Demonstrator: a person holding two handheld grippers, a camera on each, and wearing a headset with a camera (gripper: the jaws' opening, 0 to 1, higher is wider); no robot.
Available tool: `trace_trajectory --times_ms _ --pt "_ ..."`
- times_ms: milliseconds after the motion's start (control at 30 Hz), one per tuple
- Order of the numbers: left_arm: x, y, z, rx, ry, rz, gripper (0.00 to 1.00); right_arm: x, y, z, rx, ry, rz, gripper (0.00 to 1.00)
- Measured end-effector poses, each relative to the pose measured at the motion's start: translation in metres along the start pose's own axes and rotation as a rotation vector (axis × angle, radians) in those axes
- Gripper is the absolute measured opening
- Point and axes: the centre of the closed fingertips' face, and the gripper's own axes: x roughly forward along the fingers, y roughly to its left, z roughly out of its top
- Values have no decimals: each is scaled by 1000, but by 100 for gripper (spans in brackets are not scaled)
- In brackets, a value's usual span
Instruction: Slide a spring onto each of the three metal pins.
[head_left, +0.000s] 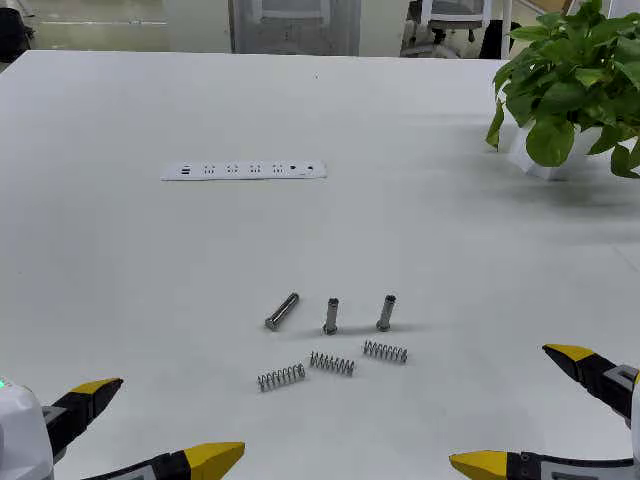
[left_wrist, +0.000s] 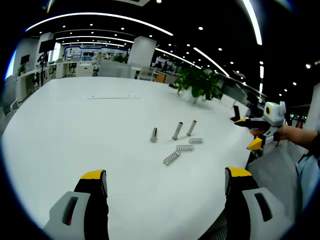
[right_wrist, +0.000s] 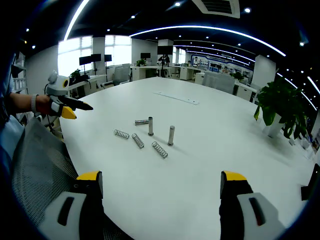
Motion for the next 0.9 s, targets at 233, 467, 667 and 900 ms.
trace_trajectory --times_ms 233,467,667,900 --pt "4 -1 5 12 5 -20 99 1 -3 5 -3 -11 7 99" --pt "3 1 5 21 20 -19 99 6 3 2 -28 17 34 99" --pt "0 4 5 27 27 -11 99 7 4 1 -22 18 40 99" --pt "1 7 0 41 60 -3 97 6 5 -1 -21 22 44 99"
